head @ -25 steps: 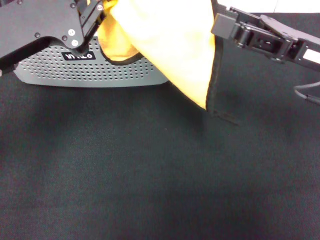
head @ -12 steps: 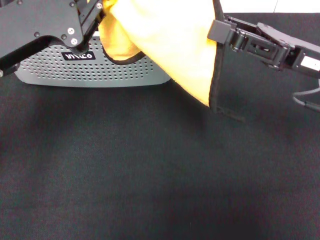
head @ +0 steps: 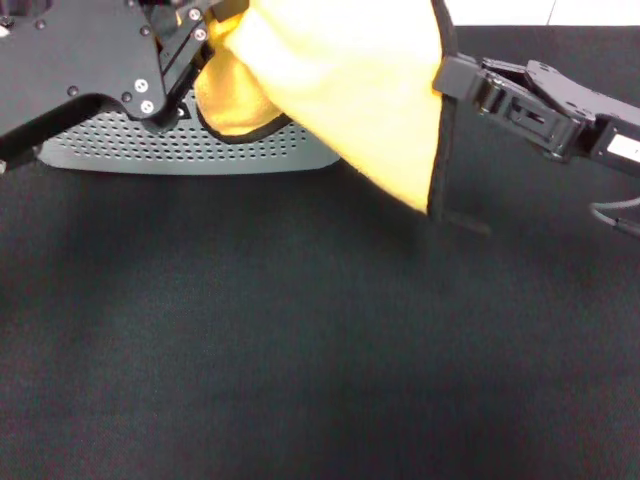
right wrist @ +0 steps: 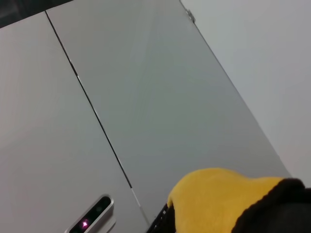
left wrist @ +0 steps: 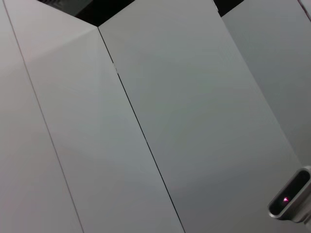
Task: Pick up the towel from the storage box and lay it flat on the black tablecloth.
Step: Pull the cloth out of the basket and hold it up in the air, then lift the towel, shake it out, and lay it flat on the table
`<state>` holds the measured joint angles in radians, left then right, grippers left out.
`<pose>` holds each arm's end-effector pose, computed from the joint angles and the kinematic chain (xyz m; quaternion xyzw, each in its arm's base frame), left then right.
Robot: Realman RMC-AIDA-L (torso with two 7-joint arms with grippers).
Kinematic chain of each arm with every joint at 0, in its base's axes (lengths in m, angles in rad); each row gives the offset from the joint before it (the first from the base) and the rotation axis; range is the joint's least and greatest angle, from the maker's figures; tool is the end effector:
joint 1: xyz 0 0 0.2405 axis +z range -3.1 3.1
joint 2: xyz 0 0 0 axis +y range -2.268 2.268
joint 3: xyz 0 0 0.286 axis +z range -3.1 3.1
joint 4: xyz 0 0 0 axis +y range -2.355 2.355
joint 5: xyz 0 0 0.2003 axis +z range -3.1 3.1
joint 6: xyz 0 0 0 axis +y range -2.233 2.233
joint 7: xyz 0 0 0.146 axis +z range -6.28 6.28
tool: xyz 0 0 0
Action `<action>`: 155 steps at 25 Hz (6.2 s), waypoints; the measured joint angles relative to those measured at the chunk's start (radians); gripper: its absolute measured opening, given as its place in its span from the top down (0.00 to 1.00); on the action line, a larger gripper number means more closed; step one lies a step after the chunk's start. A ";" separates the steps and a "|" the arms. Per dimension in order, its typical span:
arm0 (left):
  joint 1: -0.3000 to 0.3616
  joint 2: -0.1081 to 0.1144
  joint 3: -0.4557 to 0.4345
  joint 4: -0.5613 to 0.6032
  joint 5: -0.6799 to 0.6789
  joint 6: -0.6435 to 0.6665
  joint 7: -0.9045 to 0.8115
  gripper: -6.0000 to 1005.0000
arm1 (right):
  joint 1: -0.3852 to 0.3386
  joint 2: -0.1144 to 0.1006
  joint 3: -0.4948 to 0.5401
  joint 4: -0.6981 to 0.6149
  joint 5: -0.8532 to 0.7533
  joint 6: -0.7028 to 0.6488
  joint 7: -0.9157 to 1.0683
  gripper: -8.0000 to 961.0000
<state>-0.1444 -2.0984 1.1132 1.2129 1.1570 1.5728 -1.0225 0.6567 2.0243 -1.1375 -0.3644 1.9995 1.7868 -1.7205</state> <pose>-0.2081 0.2784 0.0647 -0.8493 0.1095 -0.4187 0.3022 0.1797 0.3398 -0.0069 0.8321 -0.1930 -0.5188 0.0349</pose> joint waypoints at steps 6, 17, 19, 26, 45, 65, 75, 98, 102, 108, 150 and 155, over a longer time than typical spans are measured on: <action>0.000 0.002 0.000 -0.065 -0.006 0.008 0.014 0.93 | -0.024 0.001 0.007 0.000 0.025 -0.009 -0.008 0.94; 0.028 0.008 -0.027 -0.114 0.115 0.013 0.021 0.86 | -0.081 -0.007 -0.001 -0.107 0.022 -0.137 -0.026 0.99; 0.050 0.009 -0.059 -0.110 0.119 0.031 0.014 0.82 | -0.119 -0.014 0.000 -0.191 0.004 -0.176 0.000 0.99; 0.092 0.006 -0.225 -0.135 0.057 0.132 -0.075 0.72 | -0.177 -0.051 0.003 -0.559 -0.201 -0.247 0.187 0.98; -0.021 0.004 -0.184 -0.284 0.065 0.141 -0.076 0.70 | -0.063 -0.020 0.212 -1.067 -0.329 -0.131 0.539 0.97; -0.181 -0.001 -0.083 -0.844 0.060 0.143 0.171 0.69 | 0.016 -0.029 0.297 -1.071 -0.125 -0.230 0.437 0.97; -0.284 -0.007 -0.062 -1.072 0.041 0.159 0.200 0.69 | 0.000 -0.020 0.299 -1.029 -0.011 -0.211 0.363 0.96; -0.408 -0.007 0.082 -1.154 -0.172 0.167 -0.039 0.67 | 0.057 -0.007 0.280 -0.811 0.086 -0.117 0.241 0.95; -0.433 -0.002 0.089 -1.114 -0.133 0.164 -0.165 0.63 | 0.058 -0.010 0.280 -0.737 0.138 -0.066 0.239 0.95; -0.436 -0.006 0.090 -1.091 -0.116 0.220 -0.195 0.61 | 0.039 -0.011 0.266 -0.714 0.134 -0.049 0.217 0.94; -0.378 0.111 0.073 -0.639 -0.138 0.412 -0.557 1.00 | -0.245 -0.009 -0.165 -0.343 -0.061 -0.022 -0.011 0.92; -0.421 0.182 0.069 -0.627 -0.140 0.451 -0.578 0.99 | -0.246 -0.010 -0.168 -0.342 -0.182 -0.022 -0.025 0.82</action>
<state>-0.5652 -1.9166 1.1819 0.5858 1.0169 2.0240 -1.6009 0.4110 2.0143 -1.3056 -0.7063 1.8176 1.7651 -1.7452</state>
